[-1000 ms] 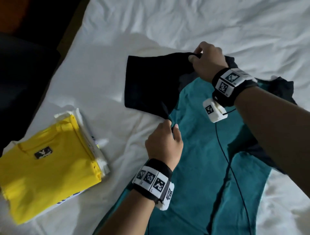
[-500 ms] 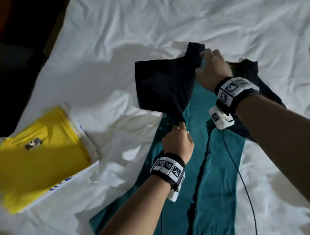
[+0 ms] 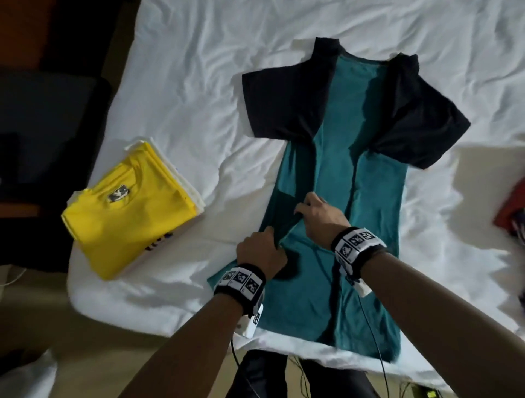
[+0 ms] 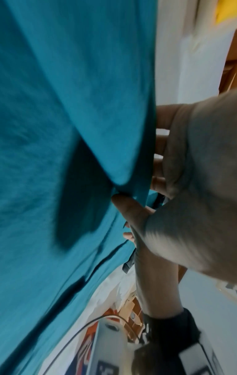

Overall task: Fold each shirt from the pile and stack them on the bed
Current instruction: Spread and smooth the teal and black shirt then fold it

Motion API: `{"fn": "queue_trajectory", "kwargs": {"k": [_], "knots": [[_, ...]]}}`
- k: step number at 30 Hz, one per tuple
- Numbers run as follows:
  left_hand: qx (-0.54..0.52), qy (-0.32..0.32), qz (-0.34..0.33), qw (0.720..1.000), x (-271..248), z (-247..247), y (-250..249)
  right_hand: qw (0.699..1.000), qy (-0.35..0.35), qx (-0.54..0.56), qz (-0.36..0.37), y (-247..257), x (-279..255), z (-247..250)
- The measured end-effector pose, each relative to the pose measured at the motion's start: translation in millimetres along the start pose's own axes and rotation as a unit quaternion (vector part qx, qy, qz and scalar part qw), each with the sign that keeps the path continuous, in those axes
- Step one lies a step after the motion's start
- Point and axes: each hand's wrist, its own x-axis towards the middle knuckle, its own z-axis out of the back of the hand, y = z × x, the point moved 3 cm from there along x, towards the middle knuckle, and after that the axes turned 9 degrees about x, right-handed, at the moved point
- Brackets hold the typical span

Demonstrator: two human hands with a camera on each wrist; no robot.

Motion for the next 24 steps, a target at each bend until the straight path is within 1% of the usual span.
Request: {"fn": "queue_trajectory", "kwargs": {"k": [2,4,6,8,9,10,11,12,15,16,18,22,24], "knots": [[0.005,0.009,-0.002,1.000,-15.9,-3.1,3.0,0.998,-0.016,0.046,-0.032,3.0,-5.8,-4.7],[0.014,0.014,-0.013,1.000,-28.6,-6.9,1.4,0.987,-0.065,0.120,-0.090,6.6,-12.3,-5.4],[0.029,0.011,-0.025,0.999,-38.1,-10.5,-1.5,0.955,-0.139,0.210,-0.158,10.4,-19.2,-4.9],[0.048,0.012,-0.028,0.998,-45.0,-14.0,-4.1,0.910,-0.187,0.290,-0.228,13.4,-24.4,-7.1],[0.056,0.016,-0.028,0.998,-47.5,-15.7,-5.4,0.891,-0.194,0.317,-0.259,14.0,-24.8,-9.1],[0.063,0.021,-0.027,0.997,-50.2,-17.3,-6.4,0.879,-0.190,0.332,-0.285,14.3,-24.5,-11.9],[0.068,0.027,-0.028,0.997,-52.8,-19.0,-7.6,0.873,-0.179,0.334,-0.306,13.5,-23.1,-15.2],[0.071,0.032,-0.031,0.996,-55.3,-20.4,-8.9,0.874,-0.165,0.326,-0.320,12.2,-20.9,-17.8],[0.081,0.041,-0.050,0.995,-63.2,-24.5,-14.3,0.882,-0.143,0.298,-0.335,4.7,-12.5,-23.5],[0.078,0.043,-0.054,0.995,-66.2,-24.9,-16.1,0.876,-0.147,0.312,-0.337,0.8,-11.1,-24.7],[0.061,0.040,-0.061,0.995,-70.6,-25.7,-19.1,0.854,-0.165,0.355,-0.342,-3.6,-13.2,-23.6],[0.025,0.036,-0.098,0.994,-76.3,-34.2,-27.9,0.845,-0.200,0.366,-0.334,-10.9,-24.4,-16.9],[0.005,0.035,-0.110,0.993,-78.4,-39.2,-30.6,0.833,-0.190,0.389,-0.345,-11.8,-32.7,-18.7]]}}
